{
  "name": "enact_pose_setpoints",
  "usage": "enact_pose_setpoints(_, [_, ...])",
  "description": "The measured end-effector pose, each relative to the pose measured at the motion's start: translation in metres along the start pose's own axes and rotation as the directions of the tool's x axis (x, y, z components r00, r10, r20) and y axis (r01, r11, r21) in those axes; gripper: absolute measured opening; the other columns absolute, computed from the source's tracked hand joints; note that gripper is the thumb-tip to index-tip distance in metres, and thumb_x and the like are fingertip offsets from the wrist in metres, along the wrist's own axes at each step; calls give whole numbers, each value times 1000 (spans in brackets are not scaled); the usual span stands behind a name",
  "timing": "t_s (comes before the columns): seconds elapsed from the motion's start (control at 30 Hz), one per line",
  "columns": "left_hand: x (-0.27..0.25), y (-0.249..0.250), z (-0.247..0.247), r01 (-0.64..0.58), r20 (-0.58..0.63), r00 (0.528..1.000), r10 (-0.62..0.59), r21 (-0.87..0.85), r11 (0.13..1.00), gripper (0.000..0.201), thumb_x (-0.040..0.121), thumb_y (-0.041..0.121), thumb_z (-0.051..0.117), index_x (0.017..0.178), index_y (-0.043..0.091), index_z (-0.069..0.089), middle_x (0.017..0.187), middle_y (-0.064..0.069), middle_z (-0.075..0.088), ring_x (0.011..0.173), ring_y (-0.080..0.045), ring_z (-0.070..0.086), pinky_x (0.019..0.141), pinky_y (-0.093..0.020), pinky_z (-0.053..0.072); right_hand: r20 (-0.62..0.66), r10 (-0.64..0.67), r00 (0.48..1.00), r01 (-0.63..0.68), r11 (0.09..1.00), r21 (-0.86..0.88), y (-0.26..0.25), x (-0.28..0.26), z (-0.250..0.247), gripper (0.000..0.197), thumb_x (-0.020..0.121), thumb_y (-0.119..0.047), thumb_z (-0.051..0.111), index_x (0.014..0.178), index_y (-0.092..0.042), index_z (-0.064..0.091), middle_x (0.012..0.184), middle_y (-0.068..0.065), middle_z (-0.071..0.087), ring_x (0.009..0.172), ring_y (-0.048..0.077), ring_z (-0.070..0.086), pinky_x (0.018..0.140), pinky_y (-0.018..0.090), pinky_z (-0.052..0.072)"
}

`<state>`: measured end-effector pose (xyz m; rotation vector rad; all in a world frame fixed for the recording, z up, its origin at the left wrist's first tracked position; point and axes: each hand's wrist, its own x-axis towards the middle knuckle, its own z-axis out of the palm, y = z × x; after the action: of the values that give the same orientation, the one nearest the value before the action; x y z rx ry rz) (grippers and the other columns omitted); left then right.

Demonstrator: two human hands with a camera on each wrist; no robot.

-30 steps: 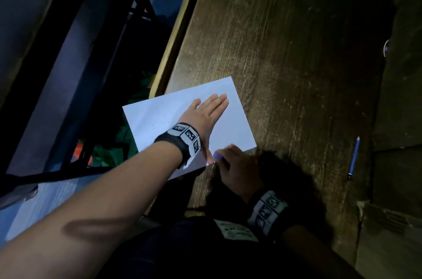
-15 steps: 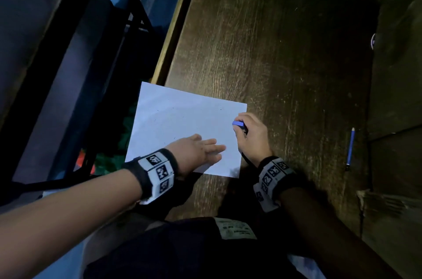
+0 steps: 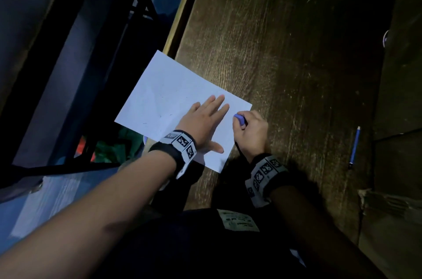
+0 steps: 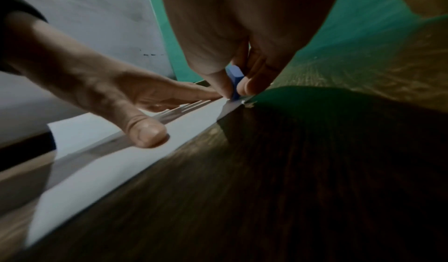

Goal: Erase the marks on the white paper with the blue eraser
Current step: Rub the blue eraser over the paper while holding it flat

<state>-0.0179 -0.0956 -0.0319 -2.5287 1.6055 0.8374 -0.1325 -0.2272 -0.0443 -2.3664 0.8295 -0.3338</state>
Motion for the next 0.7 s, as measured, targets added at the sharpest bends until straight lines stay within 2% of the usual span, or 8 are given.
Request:
enact_pose_setpoints(0.1, [2, -2, 3, 4, 16, 1000, -5, 24, 1000, 132, 68, 82, 68, 162, 21, -2, 169, -3, -17, 157, -24, -7, 124, -48, 9, 90, -118, 989, 118, 993, 4, -10, -31, 3, 8, 78, 1, 71, 84, -4, 71, 81, 10, 63, 67, 22, 57, 66, 27, 45])
enact_pose_setpoints(0.17, [6, -1, 5, 18, 20, 1000, -19, 62, 998, 136, 66, 83, 68, 162, 19, -5, 169, -4, -19, 157, -24, -8, 123, -49, 9, 259, -256, 931, 249, 967, 60, -12, -44, -2, 10, 76, 2, 70, 83, -5, 70, 79, 9, 62, 67, 22, 57, 65, 31, 49])
enact_pose_setpoints(0.23, [7, 0, 4, 26, 42, 999, -30, 90, 996, 145, 61, 87, 68, 161, 17, -10, 168, -3, -22, 157, -24, -11, 123, -49, 8, 359, -255, 898, 246, 967, 71, -8, -18, -8, 5, 82, -6, 66, 85, -8, 70, 81, 7, 62, 70, 24, 59, 68, 37, 50])
enact_pose_setpoints(0.33, [8, -1, 2, 24, 84, 996, -32, 87, 996, 151, 59, 91, 65, 160, 16, -17, 167, -1, -26, 156, -22, -15, 125, -48, 5, 201, -129, 971, 133, 991, -7, 0, 26, -7, 9, 89, -12, 64, 93, -8, 71, 88, 6, 61, 74, 22, 59, 72, 32, 49])
enact_pose_setpoints(0.4, [8, -2, 2, 24, 80, 996, -31, 79, 997, 151, 58, 91, 65, 160, 16, -17, 167, -1, -27, 156, -21, -16, 125, -47, 4, 114, -78, 990, 77, 997, 16, -6, 18, -2, 9, 89, -8, 64, 94, -6, 71, 89, 8, 62, 75, 22, 59, 72, 30, 48])
enact_pose_setpoints(0.53, [10, -2, 4, 31, 63, 997, -36, 82, 996, 147, 63, 86, 68, 160, 16, -17, 167, -2, -26, 156, -22, -15, 124, -47, 5, 310, -265, 913, 266, 963, 43, -26, -42, -7, 17, 88, -10, 56, 85, -2, 71, 82, 13, 64, 71, 30, 62, 64, 33, 51])
enact_pose_setpoints(0.6, [10, -1, 3, 30, 73, 997, -37, 85, 996, 150, 61, 88, 67, 160, 15, -18, 167, -2, -27, 156, -22, -16, 124, -48, 4, 355, -299, 886, 285, 954, 91, -19, -23, -7, 13, 86, -9, 60, 82, -3, 71, 79, 10, 63, 68, 29, 62, 62, 35, 52])
enact_pose_setpoints(0.7, [8, 0, 1, 27, 98, 995, -34, 79, 997, 152, 58, 92, 65, 160, 15, -19, 166, -1, -29, 155, -21, -19, 126, -48, 4, 181, -107, 978, 107, 994, 14, -4, 29, -2, 9, 90, -12, 63, 92, -9, 72, 87, 6, 60, 71, 22, 60, 68, 37, 52])
